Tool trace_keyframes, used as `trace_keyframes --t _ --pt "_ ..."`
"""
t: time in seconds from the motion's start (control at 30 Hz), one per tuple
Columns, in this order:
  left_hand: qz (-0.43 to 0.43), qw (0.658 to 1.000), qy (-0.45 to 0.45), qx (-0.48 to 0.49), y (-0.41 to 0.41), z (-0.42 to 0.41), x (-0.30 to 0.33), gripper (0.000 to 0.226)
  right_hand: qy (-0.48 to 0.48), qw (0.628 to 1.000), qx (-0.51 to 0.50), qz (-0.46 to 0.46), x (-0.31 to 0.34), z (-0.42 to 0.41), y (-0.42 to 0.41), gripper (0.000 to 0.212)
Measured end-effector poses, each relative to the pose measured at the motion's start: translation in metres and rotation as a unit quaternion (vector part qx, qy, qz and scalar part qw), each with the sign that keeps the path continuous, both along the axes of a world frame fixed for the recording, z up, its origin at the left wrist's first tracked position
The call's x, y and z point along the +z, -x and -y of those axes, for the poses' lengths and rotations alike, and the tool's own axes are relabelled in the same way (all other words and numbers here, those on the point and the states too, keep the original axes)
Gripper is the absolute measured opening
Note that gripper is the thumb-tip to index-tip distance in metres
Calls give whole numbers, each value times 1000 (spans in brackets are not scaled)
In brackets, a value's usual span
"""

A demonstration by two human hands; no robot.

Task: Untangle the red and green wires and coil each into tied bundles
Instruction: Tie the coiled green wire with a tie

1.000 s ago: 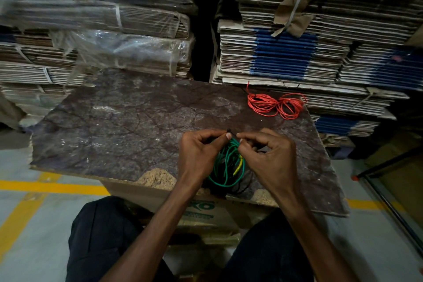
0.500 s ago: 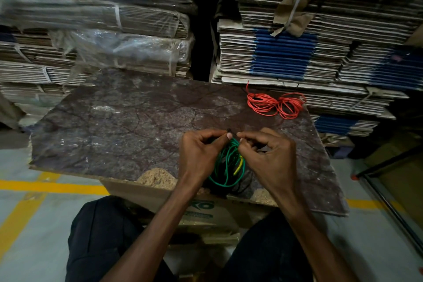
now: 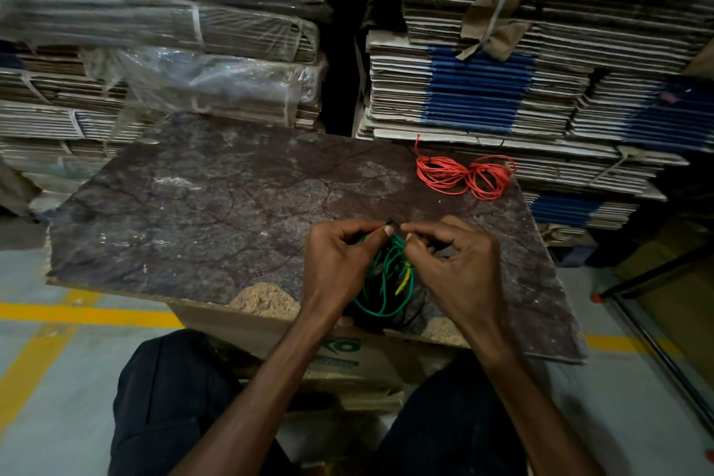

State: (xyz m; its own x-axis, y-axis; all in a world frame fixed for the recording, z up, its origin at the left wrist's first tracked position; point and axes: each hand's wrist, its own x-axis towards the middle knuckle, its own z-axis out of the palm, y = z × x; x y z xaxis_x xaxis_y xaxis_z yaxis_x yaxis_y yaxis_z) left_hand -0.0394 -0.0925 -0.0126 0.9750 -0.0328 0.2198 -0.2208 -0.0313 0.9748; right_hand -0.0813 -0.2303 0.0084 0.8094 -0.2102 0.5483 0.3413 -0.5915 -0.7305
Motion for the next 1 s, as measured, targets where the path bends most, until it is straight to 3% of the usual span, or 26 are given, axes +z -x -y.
trace_keyframes --t 1.0 --pt "19 1000 -20 -14 1 1 -1 11 -7 1000 21 -13 -3 2 -4 20"
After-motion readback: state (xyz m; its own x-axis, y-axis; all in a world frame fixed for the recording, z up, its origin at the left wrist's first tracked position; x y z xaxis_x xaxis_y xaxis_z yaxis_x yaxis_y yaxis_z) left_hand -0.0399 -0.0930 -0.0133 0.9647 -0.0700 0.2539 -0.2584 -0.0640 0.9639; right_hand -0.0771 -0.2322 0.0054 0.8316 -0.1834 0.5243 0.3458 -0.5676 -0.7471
